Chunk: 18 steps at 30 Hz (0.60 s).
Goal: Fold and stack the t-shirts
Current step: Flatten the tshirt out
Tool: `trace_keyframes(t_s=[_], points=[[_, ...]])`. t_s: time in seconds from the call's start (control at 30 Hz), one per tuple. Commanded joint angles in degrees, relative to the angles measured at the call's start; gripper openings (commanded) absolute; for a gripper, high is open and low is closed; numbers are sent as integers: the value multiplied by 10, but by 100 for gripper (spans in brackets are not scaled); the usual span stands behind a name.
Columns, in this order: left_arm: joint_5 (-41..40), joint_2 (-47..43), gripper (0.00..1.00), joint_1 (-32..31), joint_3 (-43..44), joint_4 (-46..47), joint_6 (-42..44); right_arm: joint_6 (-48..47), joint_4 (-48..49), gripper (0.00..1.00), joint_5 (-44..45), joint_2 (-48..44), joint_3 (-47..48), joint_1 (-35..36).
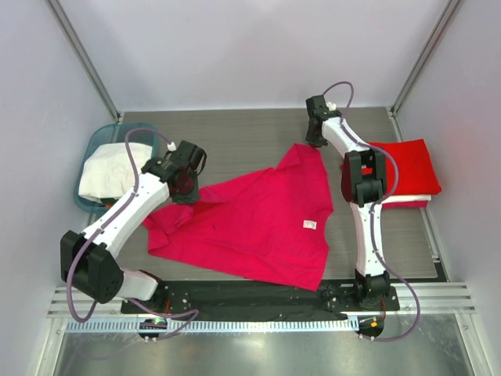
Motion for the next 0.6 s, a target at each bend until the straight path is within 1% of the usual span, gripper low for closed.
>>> trace_keyframes(t_s=[0.0,0.03,0.1,0.13,0.2,0.23,0.27,0.3,0.33,0.37,0.4,0.43,0.47,0.5,0.57], points=[[-35,-6,0,18,69,-26,18,-3,-20,1,-29,-117,-8,-19],[-45,-3,0,20,104,-39,19,-2,-20,1,-51,-132,-18,-25],[-79,11,0,32,142,-52,26,1,-21,1,-76,-168,-27,-39],[-89,18,0,39,181,-67,29,1,-23,1,-93,-205,-36,-43],[-95,34,0,75,224,-82,45,5,-24,1,-108,-243,-46,-57],[-93,40,0,90,271,-98,50,8,-25,1,-126,-285,-55,-63],[-91,44,0,118,293,-104,56,13,-23,1,-144,-304,-62,-70],[-90,52,0,133,338,-108,65,26,-24,1,-166,-323,-67,-91],[-89,56,0,147,364,-121,67,36,-23,1,-196,-350,-70,-102],[-87,62,0,176,389,-128,67,42,-23,1,-238,-365,-67,-111],[-81,66,0,189,417,-135,67,52,-23,1,-250,-376,-63,-132],[-61,76,0,202,472,-148,66,54,-25,1,-261,-389,-52,-137],[-49,81,0,224,500,-155,64,55,-26,1,-272,-416,-46,-142],[-41,85,0,234,558,-163,62,58,-31,1,-278,-428,-27,-145],[-26,90,0,250,609,-184,52,66,-37,1,-297,-459,-14,-161]])
